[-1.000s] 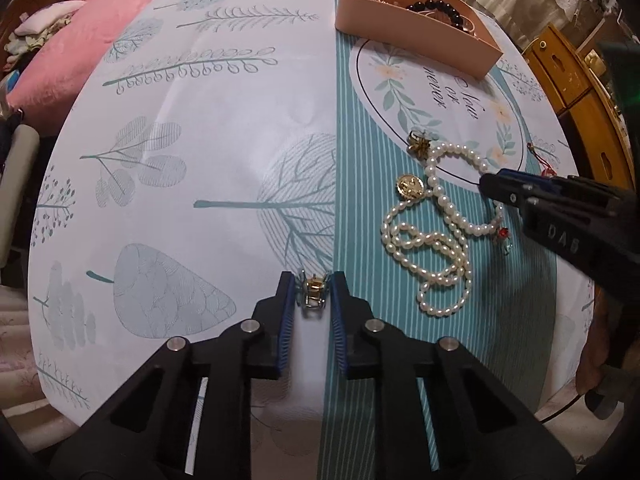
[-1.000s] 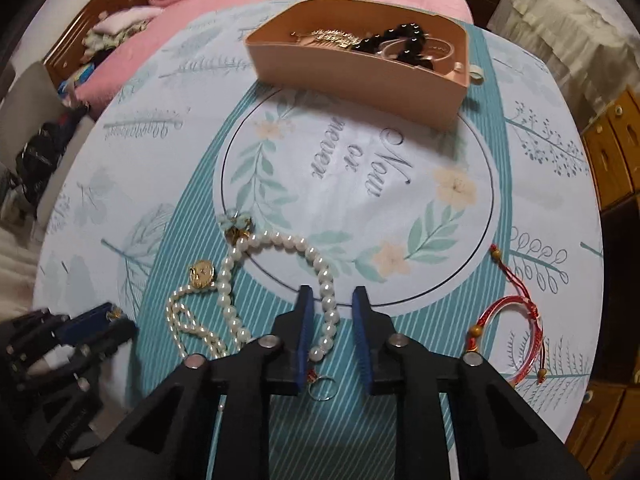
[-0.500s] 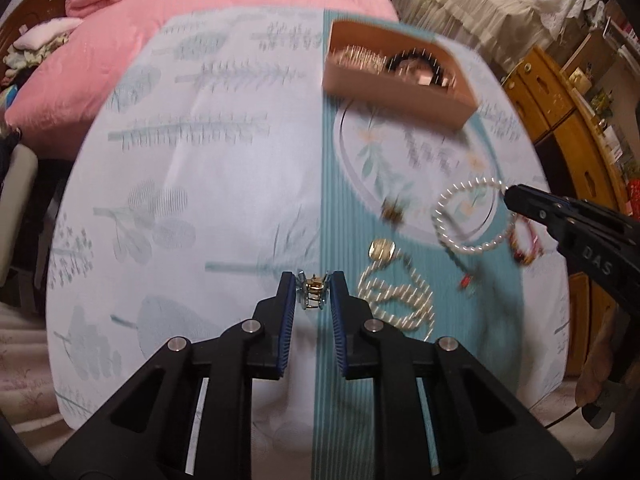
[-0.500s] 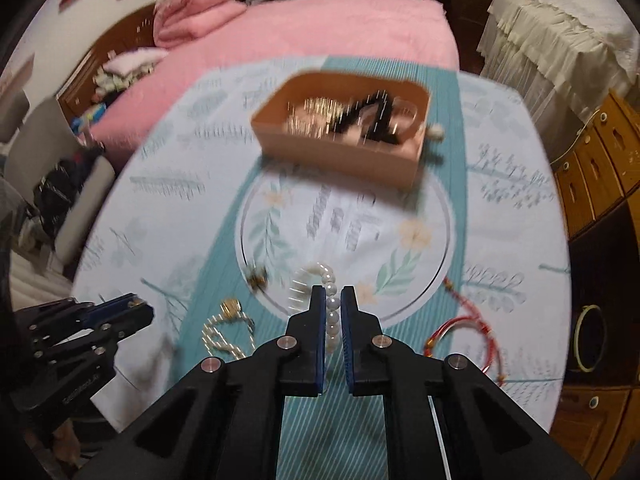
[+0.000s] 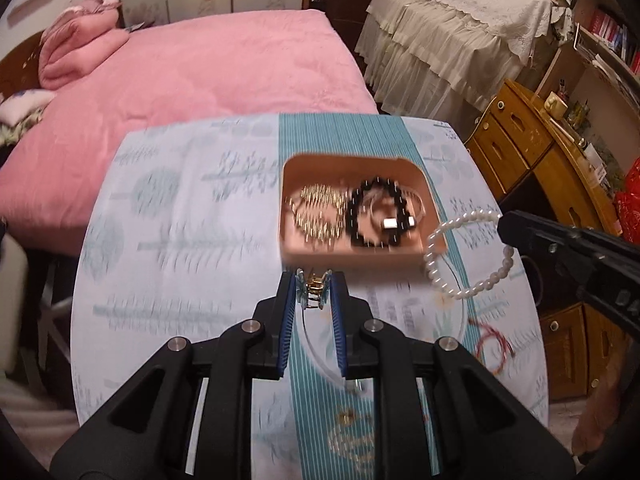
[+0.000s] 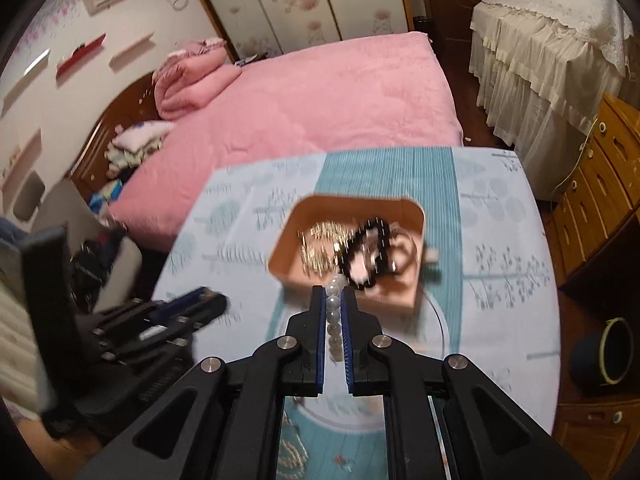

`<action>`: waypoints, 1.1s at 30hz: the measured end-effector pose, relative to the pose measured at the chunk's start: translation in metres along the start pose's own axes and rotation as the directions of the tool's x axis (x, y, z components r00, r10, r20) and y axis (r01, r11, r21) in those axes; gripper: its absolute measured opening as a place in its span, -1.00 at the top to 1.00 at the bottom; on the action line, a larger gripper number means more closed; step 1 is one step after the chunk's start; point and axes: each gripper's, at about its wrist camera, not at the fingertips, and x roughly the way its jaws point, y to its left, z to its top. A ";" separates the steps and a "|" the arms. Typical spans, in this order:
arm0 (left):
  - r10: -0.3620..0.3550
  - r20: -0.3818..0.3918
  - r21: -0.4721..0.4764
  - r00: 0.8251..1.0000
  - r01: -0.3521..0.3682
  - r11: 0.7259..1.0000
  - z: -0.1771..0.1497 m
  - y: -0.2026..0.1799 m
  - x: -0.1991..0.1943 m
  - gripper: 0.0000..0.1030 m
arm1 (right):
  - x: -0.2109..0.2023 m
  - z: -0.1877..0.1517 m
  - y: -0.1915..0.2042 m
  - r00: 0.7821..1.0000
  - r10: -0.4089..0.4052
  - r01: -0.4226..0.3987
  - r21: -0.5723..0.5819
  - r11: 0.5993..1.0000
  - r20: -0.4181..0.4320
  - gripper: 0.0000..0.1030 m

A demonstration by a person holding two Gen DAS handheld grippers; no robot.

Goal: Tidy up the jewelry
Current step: 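Carry butterfly charm and pearl bracelet over the pink tray and open both grippers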

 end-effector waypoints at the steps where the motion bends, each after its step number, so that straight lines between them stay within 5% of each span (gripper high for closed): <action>1: -0.003 0.002 0.011 1.000 0.003 1.000 0.009 -0.001 0.008 0.71 | 0.004 0.010 -0.001 1.000 0.006 -0.007 0.013 1.000 0.002 0.86; 11: -0.011 -0.049 0.060 0.999 0.014 0.998 0.061 -0.010 0.086 0.71 | 0.065 0.075 -0.014 0.999 0.038 -0.035 0.122 0.992 -0.022 0.86; 20: -0.025 -0.109 0.077 0.994 0.034 0.996 0.066 -0.010 0.124 0.71 | 0.114 0.092 -0.009 0.996 0.044 -0.032 0.144 0.989 -0.075 0.85; 23: -0.038 -0.123 0.086 0.992 0.049 0.995 0.065 -0.010 0.125 0.70 | 0.121 0.091 -0.010 0.996 0.019 -0.006 0.141 0.990 -0.091 0.66; 25: -0.037 -0.127 0.094 0.991 0.049 0.994 0.064 -0.008 0.125 0.69 | 0.121 0.088 -0.012 0.997 -0.003 0.015 0.143 0.990 -0.082 0.31; 28: -0.032 -0.139 0.088 0.990 0.045 0.995 0.062 -0.004 0.123 0.68 | 0.117 0.086 -0.015 0.998 -0.008 0.018 0.150 0.989 -0.066 0.28; 30: -0.031 -0.140 0.080 0.990 0.043 0.996 0.060 0.000 0.118 0.60 | 0.114 0.084 -0.015 0.998 -0.014 0.022 0.147 0.989 -0.060 0.28; 33: -0.026 -0.127 0.070 0.992 0.035 0.997 0.056 0.006 0.109 0.19 | 0.109 0.080 -0.015 0.998 -0.013 0.021 0.147 0.989 -0.056 0.28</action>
